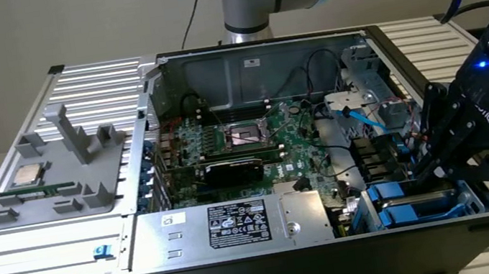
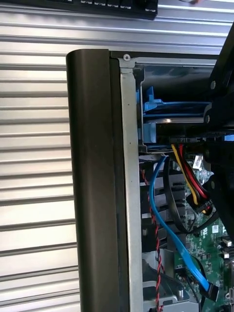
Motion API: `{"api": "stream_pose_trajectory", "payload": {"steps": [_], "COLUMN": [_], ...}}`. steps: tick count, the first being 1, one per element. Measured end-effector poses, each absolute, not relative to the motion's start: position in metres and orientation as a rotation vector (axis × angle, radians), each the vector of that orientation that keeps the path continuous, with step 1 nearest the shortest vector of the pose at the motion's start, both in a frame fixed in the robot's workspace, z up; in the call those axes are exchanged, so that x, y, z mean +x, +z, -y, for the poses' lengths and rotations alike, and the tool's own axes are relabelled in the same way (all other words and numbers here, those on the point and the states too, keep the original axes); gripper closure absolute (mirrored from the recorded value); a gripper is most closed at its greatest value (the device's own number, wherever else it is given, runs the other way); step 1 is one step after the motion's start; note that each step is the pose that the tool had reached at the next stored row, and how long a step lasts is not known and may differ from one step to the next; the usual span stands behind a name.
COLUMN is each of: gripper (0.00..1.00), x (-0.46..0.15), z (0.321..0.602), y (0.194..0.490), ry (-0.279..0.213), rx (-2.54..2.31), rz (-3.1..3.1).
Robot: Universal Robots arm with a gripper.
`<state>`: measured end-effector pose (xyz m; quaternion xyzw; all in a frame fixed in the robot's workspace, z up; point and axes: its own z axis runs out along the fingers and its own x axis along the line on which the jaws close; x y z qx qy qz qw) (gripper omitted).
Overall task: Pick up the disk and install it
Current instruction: 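Insert the first disk wire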
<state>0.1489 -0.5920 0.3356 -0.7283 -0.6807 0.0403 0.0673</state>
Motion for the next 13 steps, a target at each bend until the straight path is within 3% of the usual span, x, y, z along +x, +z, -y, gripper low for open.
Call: {"api": "stream_pose_trajectory", "payload": {"steps": [13], "gripper": [0.84], "x": [0.1535], "z": [0.592], "y": [0.3354], "ry": [0.145], "rx": [-2.196], "rz": [2.024]}}
